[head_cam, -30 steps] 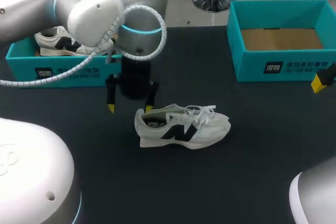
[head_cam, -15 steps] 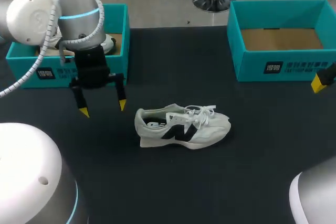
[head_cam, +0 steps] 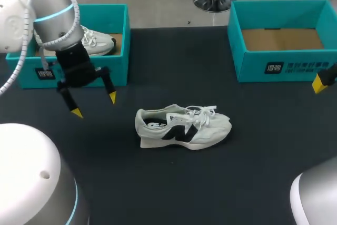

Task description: Take the shoe out of the shoebox, open the shoe tongue, remove and reinsert the insole, then place the shoe into the shoebox

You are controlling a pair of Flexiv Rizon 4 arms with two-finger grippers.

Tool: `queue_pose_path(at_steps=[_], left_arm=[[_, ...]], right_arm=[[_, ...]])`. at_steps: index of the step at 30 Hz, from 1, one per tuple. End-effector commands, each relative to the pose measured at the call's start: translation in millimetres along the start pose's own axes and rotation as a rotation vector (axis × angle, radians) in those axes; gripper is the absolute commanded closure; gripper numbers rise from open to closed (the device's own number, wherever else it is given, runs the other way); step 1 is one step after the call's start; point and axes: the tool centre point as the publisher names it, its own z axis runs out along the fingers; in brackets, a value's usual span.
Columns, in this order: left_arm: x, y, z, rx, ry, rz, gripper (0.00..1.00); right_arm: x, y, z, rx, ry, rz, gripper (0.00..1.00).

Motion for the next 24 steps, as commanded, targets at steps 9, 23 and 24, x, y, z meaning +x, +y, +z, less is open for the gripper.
queue_pose_path(at_steps=[9,23,24], left_arm=[[35.5,9.7,13.2,0.032,-0.712,-0.627,0.00],[35.5,9.7,13.2,0.032,-0.712,-0.627,0.00],[35.5,9.7,13.2,0.032,-0.712,-0.627,0.00]], right_arm=[[0.0,2.8,-0.7,0.006,-0.001,0.001,0.00],[0.0,2.8,-0.7,0.006,-0.001,0.001,0.00],[0.0,2.8,-0.7,0.006,-0.001,0.001,0.00]])
